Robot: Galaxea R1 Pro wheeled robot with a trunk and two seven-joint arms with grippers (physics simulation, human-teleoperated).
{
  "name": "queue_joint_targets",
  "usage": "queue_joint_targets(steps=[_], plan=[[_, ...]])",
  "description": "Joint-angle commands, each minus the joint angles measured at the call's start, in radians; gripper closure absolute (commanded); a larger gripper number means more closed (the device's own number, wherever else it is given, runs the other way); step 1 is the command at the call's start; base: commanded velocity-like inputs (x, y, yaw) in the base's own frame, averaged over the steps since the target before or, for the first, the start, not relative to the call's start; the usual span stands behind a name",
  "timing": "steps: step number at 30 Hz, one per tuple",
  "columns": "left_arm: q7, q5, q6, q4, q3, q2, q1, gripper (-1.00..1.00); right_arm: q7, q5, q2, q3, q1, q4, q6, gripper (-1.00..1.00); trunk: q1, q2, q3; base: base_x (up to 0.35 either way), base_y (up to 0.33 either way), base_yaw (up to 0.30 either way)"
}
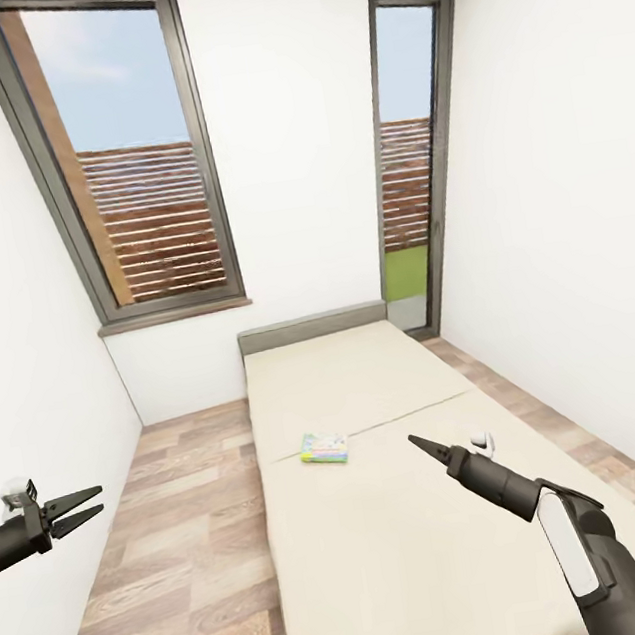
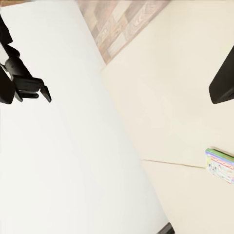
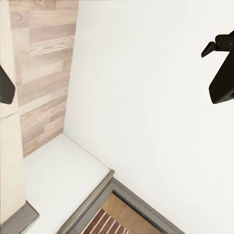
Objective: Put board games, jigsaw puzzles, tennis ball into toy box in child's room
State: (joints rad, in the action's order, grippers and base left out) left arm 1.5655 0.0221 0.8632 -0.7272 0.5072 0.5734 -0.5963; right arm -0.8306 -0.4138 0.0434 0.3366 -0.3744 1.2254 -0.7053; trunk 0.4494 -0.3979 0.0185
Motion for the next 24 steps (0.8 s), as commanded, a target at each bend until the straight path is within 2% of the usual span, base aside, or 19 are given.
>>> queue_joint_targets(steps=[1, 24], plan=[[0.005, 0.002, 0.011, 0.000, 0.001, 0.000, 0.000, -1.00, -0.002, -0.002, 0.001, 0.002, -0.001, 0.000, -0.006, -1.00, 0.001, -0.002, 0.003, 0.000, 0.134, -0.256], [0.005, 0.002, 0.010, 0.000, 0.001, 0.000, 0.000, -1.00, -0.002, -0.002, 0.001, 0.015, -0.001, -0.002, -0.005, -1.00, 0.001, -0.002, 0.005, 0.000, 0.077, -0.272]])
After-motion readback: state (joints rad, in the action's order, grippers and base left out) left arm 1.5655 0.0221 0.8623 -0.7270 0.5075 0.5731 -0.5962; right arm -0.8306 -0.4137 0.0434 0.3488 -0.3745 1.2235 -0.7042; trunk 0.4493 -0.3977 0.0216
